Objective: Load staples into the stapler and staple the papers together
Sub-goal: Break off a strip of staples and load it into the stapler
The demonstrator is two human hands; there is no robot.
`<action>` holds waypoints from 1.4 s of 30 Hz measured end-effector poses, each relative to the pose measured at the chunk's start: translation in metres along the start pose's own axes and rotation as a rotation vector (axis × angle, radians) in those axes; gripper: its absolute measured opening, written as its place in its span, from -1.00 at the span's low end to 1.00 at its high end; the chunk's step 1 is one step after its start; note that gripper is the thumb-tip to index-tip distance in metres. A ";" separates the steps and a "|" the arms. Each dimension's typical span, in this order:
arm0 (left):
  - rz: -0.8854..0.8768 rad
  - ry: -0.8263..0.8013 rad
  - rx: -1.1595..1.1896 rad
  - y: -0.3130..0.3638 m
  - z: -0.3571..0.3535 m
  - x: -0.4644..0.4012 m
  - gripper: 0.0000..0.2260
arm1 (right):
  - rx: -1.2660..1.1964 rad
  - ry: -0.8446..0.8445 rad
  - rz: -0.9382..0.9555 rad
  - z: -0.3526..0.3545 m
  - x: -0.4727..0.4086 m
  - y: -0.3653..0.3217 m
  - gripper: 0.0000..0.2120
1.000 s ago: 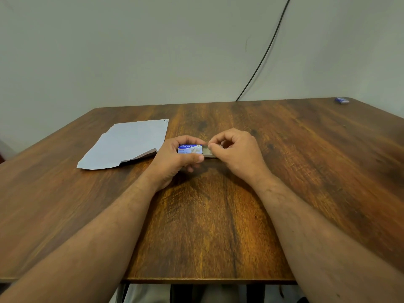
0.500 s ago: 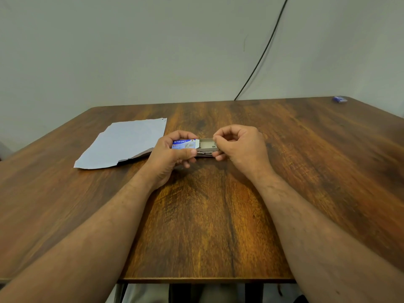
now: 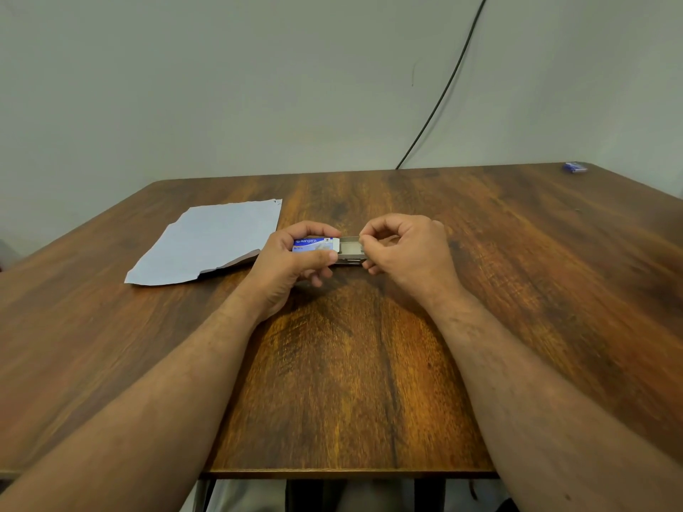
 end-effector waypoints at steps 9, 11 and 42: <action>0.010 0.030 -0.001 0.001 0.000 -0.001 -0.82 | 0.139 -0.017 0.130 -0.004 0.001 -0.007 -0.93; 0.007 0.023 0.015 0.001 0.001 -0.001 -0.79 | 0.123 -0.012 0.127 -0.005 0.001 -0.007 -0.93; 0.022 0.021 0.177 -0.002 0.006 -0.003 -0.59 | 0.059 0.018 0.110 -0.005 0.004 -0.008 -0.92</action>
Point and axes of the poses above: each hand's wrist, its own x-axis away from the middle knuckle, its own z-axis out of the back of the hand, y = z × x, the point moved 6 cm from there along -x, towards the middle knuckle, and after that the axes turned 8 degrees about x, right-handed, at the moved point
